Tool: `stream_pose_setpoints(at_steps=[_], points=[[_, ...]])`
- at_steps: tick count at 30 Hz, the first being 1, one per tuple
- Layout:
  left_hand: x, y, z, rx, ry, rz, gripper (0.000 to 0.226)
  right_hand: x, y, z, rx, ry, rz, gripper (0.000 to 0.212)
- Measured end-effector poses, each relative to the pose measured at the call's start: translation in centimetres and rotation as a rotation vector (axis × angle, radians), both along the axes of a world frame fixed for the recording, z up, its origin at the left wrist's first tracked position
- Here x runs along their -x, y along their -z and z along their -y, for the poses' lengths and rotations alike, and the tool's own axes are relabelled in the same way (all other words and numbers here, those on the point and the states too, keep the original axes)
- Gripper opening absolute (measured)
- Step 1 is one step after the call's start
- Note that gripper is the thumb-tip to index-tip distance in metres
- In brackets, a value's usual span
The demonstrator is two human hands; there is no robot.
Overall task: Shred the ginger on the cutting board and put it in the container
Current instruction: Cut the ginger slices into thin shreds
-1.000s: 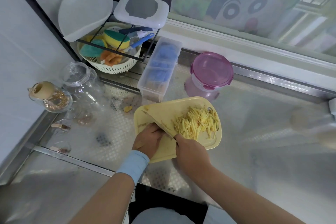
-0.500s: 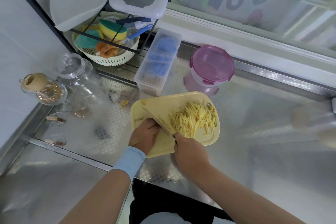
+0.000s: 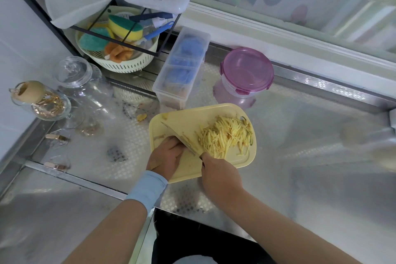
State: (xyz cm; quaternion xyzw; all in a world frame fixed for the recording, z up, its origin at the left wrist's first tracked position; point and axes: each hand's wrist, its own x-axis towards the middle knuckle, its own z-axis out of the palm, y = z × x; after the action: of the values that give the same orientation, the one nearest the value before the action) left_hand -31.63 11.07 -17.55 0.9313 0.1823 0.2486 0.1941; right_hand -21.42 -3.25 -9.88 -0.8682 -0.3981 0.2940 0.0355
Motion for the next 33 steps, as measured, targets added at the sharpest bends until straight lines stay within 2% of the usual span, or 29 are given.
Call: stream_pose_setpoints(at_steps=[5,11,19,26,33], points=[[-0.1,-0.5,0.0,0.015,-0.001,-0.009,0.031,0.0,0.1,-1.7,-0.012,-0.048,0.019,0.014],[-0.1,0.2,-0.2,0.012,0.027,0.012,0.027,-0.1,-0.1,0.2,-0.003,-0.061,0.017,0.023],[0.0,-0.4,0.1,0.007,-0.037,-0.021,0.03,0.0,0.0,-1.0,-0.009,-0.013,-0.021,0.014],[-0.1,-0.6,0.2,0.013,-0.041,-0.003,0.03,-0.1,-0.4,0.8,0.025,-0.015,-0.034,0.019],[0.0,-0.5,0.2,0.025,-0.051,-0.019,0.029,0.2,0.0,-1.1,-0.005,0.016,-0.045,0.012]])
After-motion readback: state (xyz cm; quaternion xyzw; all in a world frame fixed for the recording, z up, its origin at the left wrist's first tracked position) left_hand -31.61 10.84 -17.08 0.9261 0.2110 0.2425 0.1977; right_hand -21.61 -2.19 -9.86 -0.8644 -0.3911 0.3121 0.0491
